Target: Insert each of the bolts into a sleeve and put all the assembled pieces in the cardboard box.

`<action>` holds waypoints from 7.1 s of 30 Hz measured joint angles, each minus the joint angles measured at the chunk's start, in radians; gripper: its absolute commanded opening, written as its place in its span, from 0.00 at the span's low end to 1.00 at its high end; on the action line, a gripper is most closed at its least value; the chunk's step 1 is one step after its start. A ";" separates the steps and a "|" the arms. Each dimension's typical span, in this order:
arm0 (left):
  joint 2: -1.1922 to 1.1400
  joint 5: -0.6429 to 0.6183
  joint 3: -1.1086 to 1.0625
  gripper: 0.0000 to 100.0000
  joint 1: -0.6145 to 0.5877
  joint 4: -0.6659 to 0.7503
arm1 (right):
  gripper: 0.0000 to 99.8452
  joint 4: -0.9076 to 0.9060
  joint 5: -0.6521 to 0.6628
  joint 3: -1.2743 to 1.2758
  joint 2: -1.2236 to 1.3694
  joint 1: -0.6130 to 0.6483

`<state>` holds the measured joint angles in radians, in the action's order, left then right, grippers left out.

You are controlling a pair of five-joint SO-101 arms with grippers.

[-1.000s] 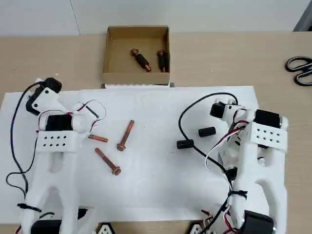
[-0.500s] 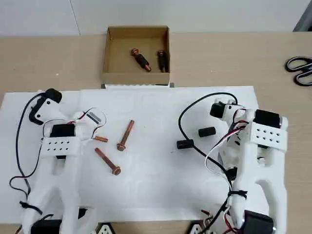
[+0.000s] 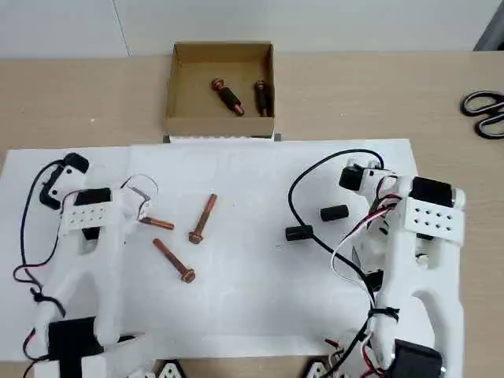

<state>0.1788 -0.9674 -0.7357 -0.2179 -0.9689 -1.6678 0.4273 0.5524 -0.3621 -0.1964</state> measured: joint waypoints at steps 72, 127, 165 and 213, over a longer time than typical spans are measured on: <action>0.549 0.503 0.503 0.01 0.440 -0.387 | 0.00 0.284 -0.184 0.442 -1.373 0.308; 1.626 0.388 -0.626 0.01 0.680 0.239 | 0.00 0.868 -0.310 0.922 -1.419 0.971; 1.626 0.388 -0.658 0.01 0.689 0.238 | 0.00 0.931 -0.310 0.930 -1.418 0.959; 1.636 0.473 -0.778 0.23 0.802 0.043 | 0.00 0.927 -0.307 0.944 -1.410 0.941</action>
<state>1.8144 -0.4948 -1.5136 0.5846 -0.9260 -0.7411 0.1204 1.4960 -1.7722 0.7442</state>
